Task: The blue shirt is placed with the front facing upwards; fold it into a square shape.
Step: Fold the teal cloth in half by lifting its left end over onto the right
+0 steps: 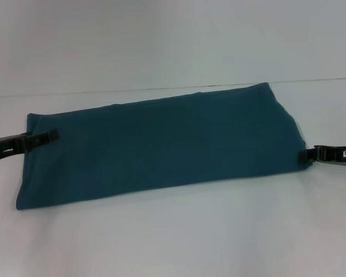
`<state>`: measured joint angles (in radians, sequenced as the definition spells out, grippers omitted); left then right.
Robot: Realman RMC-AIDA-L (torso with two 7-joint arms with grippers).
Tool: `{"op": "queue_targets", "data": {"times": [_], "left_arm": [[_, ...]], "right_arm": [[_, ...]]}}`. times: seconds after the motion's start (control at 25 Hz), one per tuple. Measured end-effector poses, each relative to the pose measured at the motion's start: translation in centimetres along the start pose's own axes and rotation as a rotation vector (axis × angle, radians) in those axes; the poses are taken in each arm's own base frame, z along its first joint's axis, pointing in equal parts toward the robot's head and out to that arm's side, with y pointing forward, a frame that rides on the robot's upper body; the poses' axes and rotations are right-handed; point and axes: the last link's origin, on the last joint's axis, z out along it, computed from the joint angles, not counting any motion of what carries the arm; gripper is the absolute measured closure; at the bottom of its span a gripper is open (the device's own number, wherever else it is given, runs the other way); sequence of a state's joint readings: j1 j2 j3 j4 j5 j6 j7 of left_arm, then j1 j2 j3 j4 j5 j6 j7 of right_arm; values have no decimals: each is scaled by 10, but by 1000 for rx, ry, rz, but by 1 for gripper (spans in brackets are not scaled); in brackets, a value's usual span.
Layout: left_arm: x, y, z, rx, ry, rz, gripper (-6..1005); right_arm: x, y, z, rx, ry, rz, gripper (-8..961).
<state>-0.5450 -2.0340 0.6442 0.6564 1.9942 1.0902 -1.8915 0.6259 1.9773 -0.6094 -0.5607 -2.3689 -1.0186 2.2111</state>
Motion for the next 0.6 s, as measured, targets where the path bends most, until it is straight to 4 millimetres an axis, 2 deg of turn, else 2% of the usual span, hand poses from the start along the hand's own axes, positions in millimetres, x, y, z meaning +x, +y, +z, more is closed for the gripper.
{"op": "queue_targets", "data": {"times": [0.6], "left_arm": [[2,0,4,10,3,4,168]], "right_arm": [[4,-3,-6,-9,19,13,920]]}}
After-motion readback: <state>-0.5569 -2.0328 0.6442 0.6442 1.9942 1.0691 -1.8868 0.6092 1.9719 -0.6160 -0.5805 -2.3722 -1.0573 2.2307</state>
